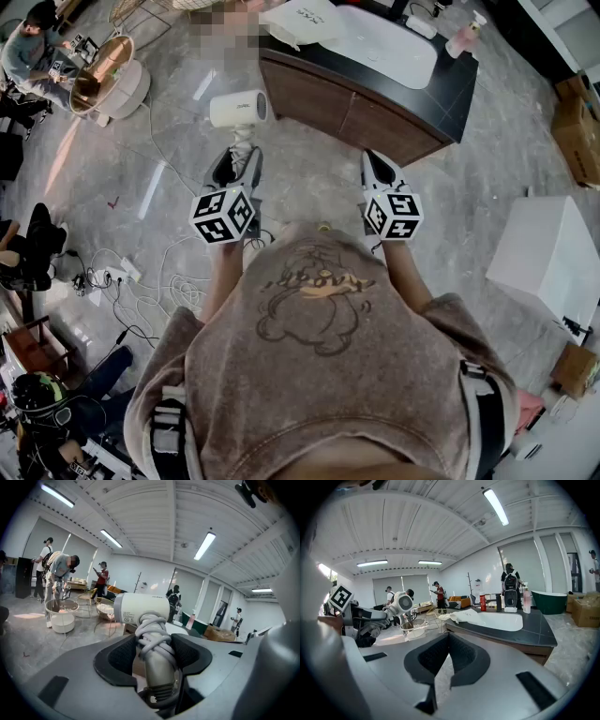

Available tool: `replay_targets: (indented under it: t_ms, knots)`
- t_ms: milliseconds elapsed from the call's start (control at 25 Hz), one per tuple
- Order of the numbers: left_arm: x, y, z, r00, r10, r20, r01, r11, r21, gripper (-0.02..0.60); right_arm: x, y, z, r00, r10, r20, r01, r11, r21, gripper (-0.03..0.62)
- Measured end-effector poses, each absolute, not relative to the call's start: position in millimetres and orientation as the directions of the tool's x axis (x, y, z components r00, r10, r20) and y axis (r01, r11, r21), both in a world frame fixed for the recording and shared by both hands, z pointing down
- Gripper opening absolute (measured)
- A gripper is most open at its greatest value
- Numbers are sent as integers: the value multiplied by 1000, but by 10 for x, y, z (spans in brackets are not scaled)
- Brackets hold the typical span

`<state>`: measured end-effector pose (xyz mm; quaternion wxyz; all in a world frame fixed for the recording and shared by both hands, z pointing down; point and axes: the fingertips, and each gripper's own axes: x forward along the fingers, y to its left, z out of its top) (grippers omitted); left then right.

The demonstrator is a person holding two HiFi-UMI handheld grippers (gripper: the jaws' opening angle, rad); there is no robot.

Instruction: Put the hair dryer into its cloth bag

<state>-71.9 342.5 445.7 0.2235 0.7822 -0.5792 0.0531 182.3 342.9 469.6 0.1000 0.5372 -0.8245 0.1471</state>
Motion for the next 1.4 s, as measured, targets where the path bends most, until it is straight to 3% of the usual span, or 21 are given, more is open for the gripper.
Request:
replay_targets:
  t_ms: [1400]
  knots:
    - [-1246, 2765, 4547, 423, -855, 302, -894, -338, 295, 249, 966, 2840, 4670, -435, -862, 261, -900, 429, -83, 0]
